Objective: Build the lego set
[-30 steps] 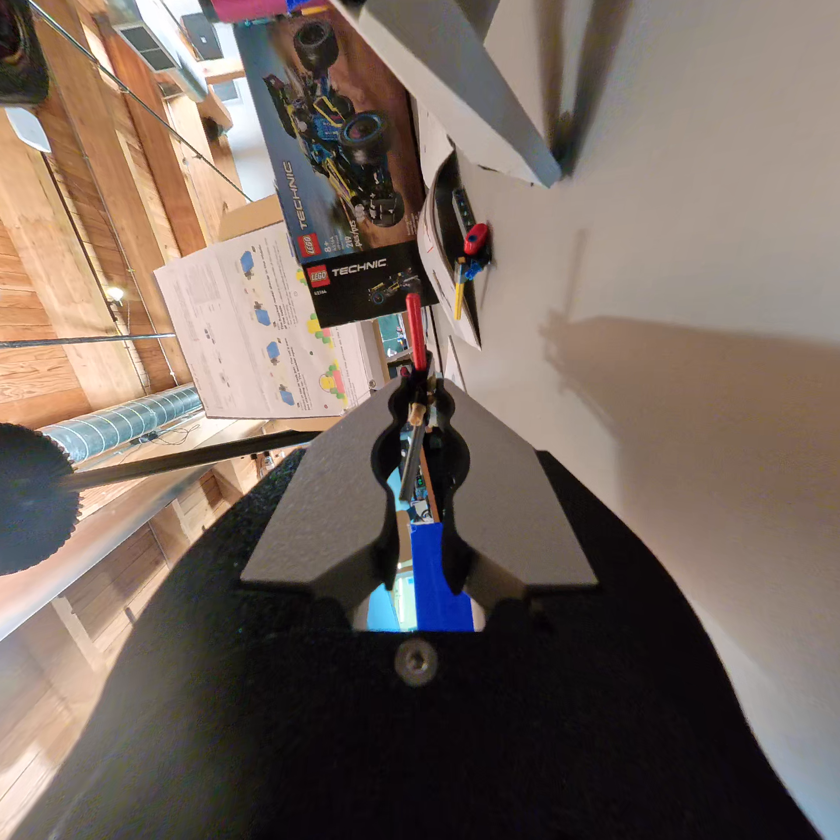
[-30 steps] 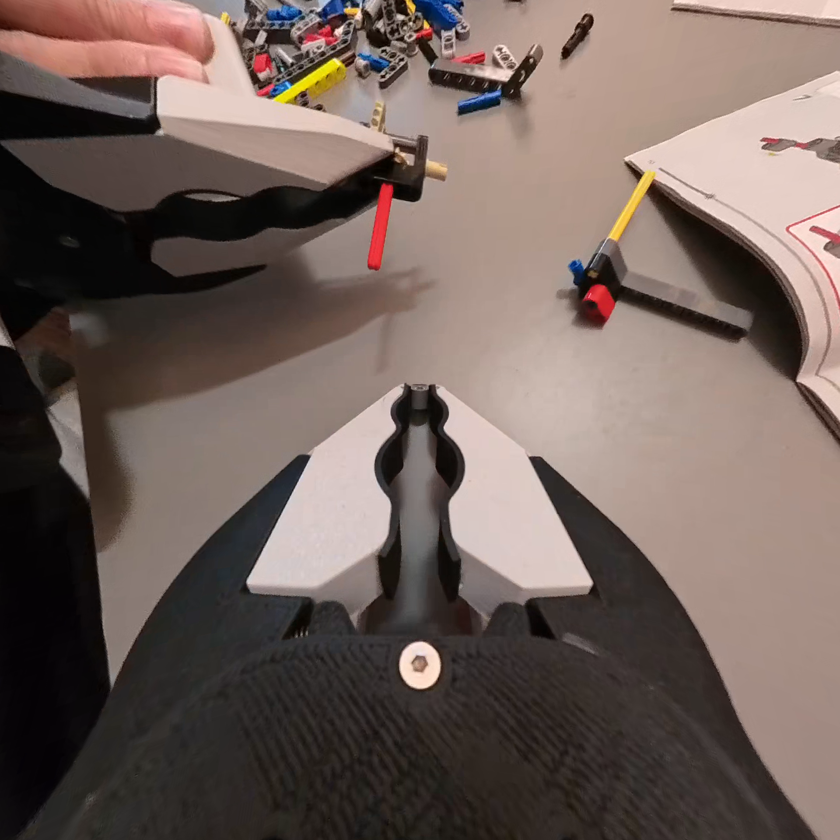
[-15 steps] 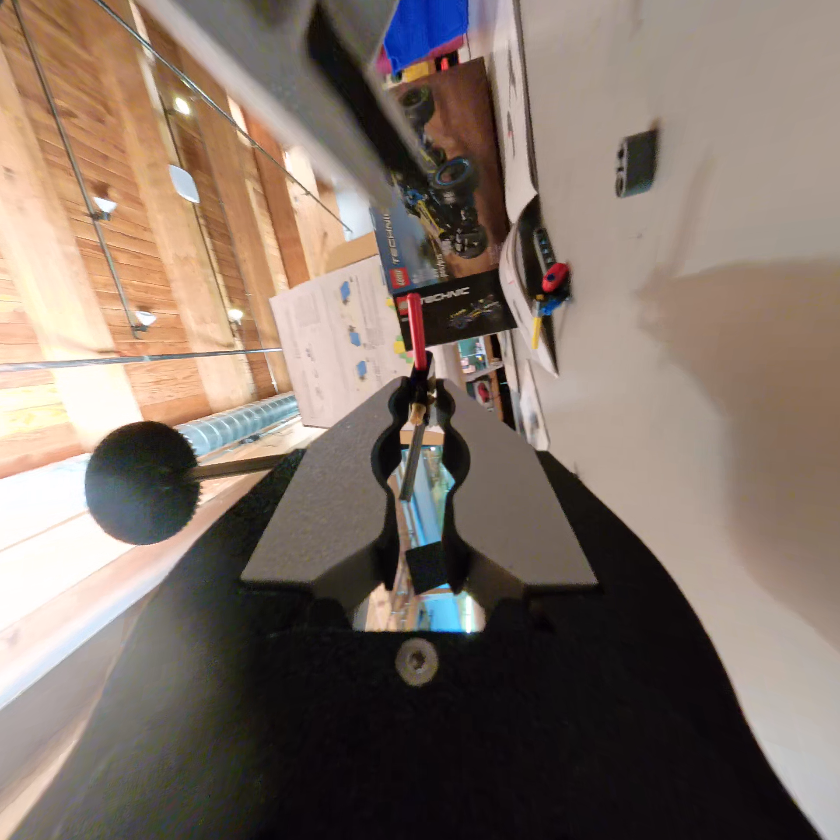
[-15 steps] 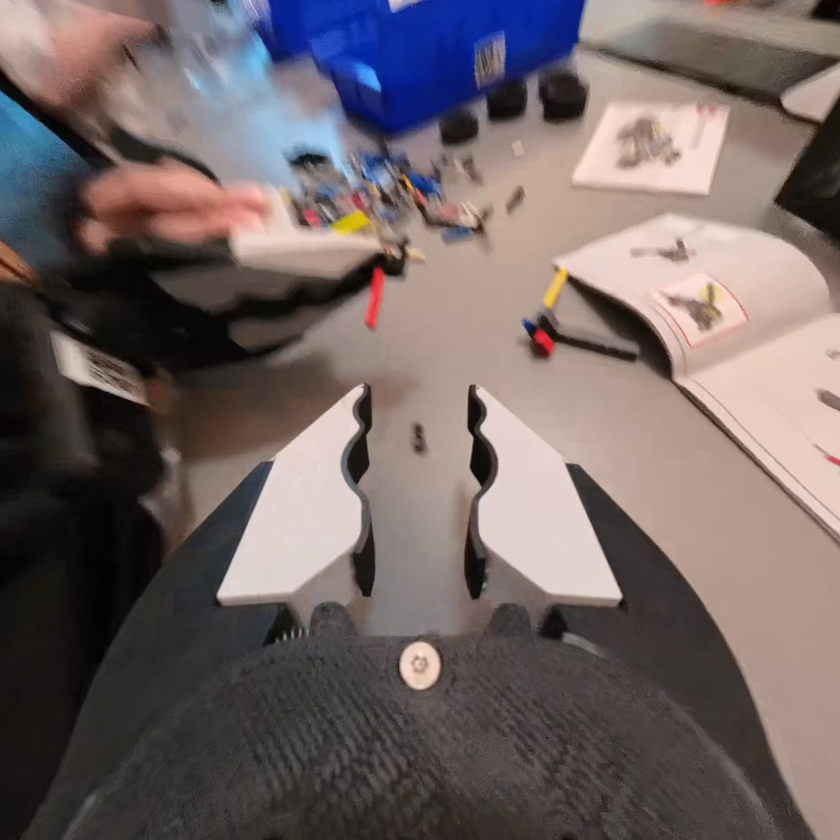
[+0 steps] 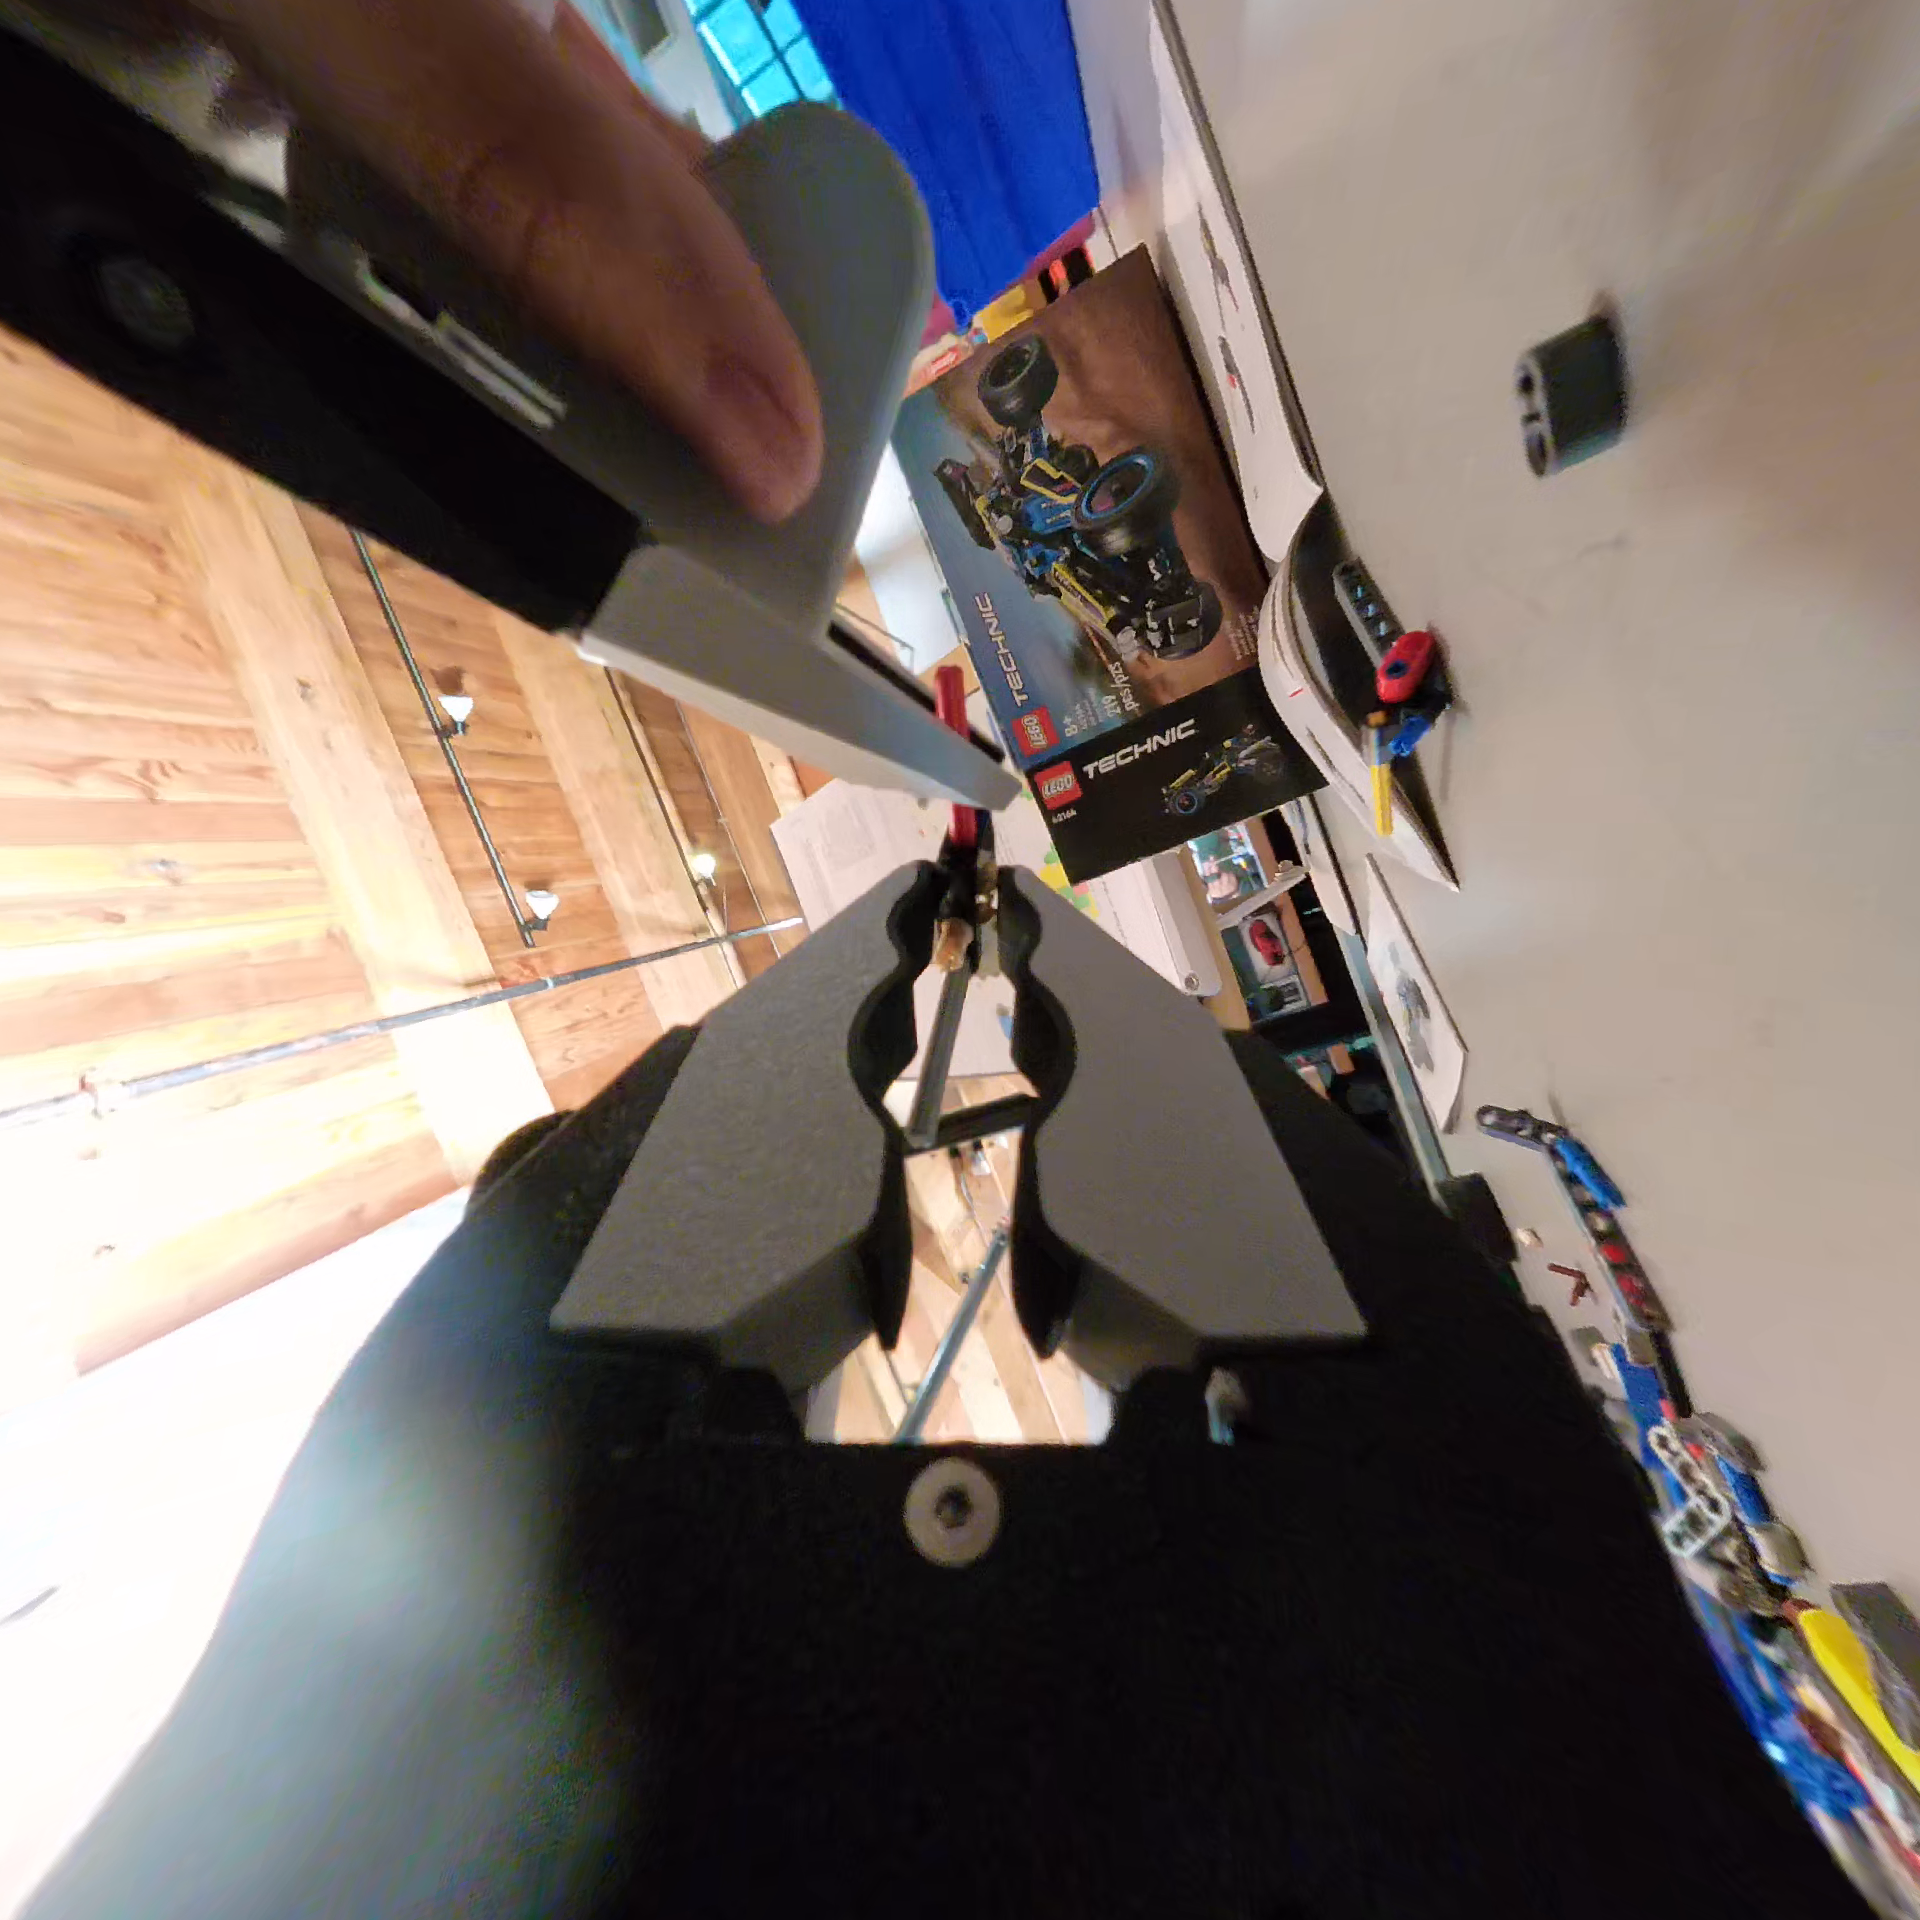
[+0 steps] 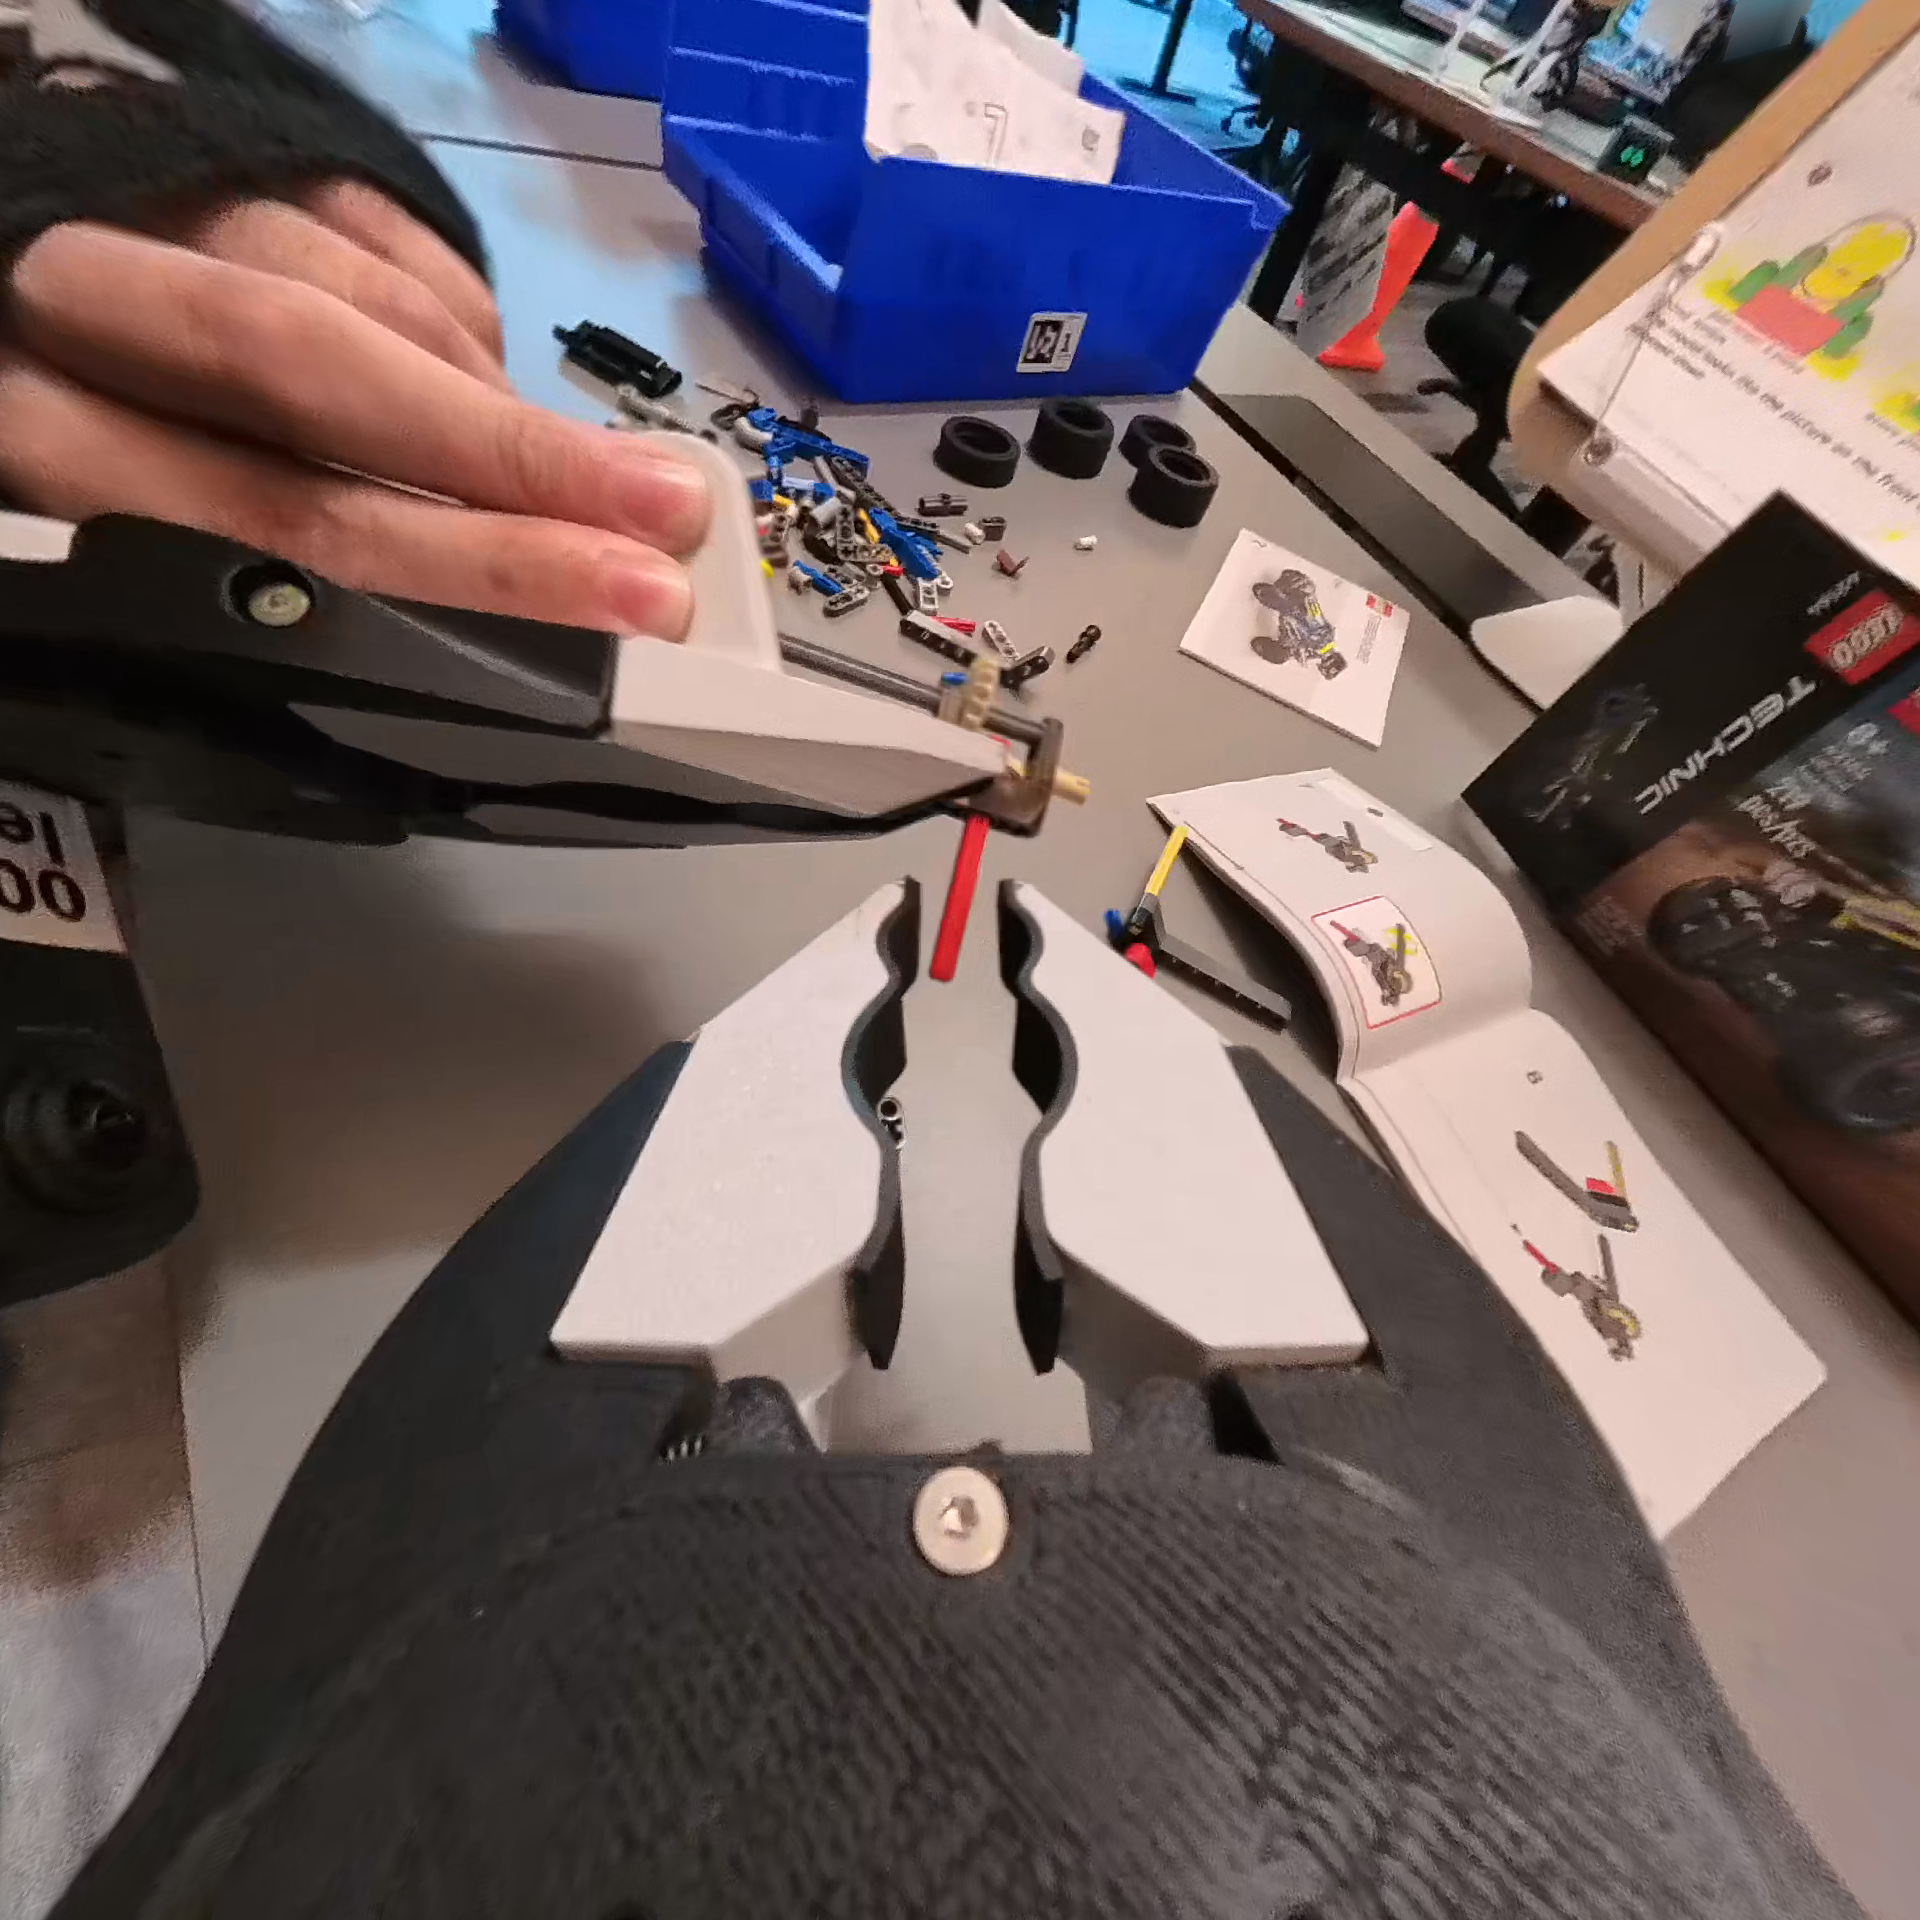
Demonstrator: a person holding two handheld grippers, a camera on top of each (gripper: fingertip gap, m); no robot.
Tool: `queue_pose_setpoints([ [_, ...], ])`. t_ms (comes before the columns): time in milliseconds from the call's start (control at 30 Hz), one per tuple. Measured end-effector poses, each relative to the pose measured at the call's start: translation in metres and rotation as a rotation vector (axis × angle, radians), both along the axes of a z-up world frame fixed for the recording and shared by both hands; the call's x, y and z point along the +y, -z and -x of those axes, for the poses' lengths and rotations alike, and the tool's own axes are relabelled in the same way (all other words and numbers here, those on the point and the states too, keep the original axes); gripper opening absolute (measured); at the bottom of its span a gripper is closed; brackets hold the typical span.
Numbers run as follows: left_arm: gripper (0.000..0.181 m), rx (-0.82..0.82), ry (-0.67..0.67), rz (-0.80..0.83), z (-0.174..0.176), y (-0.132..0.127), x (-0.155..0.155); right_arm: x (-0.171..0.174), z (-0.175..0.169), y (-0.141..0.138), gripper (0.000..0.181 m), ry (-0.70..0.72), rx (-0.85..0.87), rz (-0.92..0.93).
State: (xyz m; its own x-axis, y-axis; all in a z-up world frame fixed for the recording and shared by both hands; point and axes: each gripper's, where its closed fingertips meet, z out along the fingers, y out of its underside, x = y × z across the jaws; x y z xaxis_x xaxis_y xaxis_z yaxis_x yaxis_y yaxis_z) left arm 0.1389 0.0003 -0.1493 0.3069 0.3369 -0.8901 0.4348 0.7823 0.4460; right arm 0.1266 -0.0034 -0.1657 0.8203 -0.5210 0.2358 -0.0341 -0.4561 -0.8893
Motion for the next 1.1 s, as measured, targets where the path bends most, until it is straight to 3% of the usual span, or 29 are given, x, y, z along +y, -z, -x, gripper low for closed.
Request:
queue_pose_setpoints([
  [133,0.009,-0.009,0.012,-0.053,0.001,0.002,-0.006,-0.005,-0.004,0.005,0.003,0.027,-0.067,0.087],
  [200,0.009,0.003,0.019,-0.029,0.002,0.000,-0.007,-0.008,-0.007,0.002,0.002,0.037,-0.085,0.044],
  [333,0.026,0.133,0.079,0.217,0.011,-0.017,-0.012,-0.014,-0.011,-0.005,0.002,0.040,-0.101,-0.128],
  [400,0.034,0.348,0.114,0.432,0.018,-0.025,-0.010,-0.020,-0.013,-0.013,0.002,0.048,-0.094,-0.233],
  [467,0.040,0.642,0.179,0.768,0.024,-0.040,-0.007,-0.025,-0.012,-0.025,0.002,0.036,-0.137,-0.332],
  [567,0.048,1.294,0.202,1.307,0.023,-0.041,-0.006,-0.029,-0.010,-0.037,0.002,0.061,-0.244,-0.415],
  [633,0.053,1.582,0.199,1.492,0.021,-0.037,-0.011,-0.031,-0.012,-0.041,0.002,0.128,-0.296,-0.438],
  [667,0.054,1.645,0.189,1.535,0.019,-0.034,-0.014,-0.030,-0.011,-0.043,0.002,0.137,-0.327,-0.449],
  [867,0.041,1.642,0.147,1.702,0.014,-0.027,-0.022,-0.021,-0.009,-0.039,0.002,0.169,-0.360,-0.422],
  [967,0.046,1.629,0.118,1.744,0.013,-0.022,-0.026,-0.018,-0.011,-0.031,0.002,0.215,-0.362,-0.385],
  [1033,0.022,1.520,0.111,1.791,0.009,-0.025,-0.021,-0.015,-0.010,-0.029,0.002,0.216,-0.381,-0.357],
  [1100,0.015,1.414,0.095,1.804,0.004,-0.025,-0.016,-0.011,-0.008,-0.027,0.001,0.204,-0.395,-0.331],
])
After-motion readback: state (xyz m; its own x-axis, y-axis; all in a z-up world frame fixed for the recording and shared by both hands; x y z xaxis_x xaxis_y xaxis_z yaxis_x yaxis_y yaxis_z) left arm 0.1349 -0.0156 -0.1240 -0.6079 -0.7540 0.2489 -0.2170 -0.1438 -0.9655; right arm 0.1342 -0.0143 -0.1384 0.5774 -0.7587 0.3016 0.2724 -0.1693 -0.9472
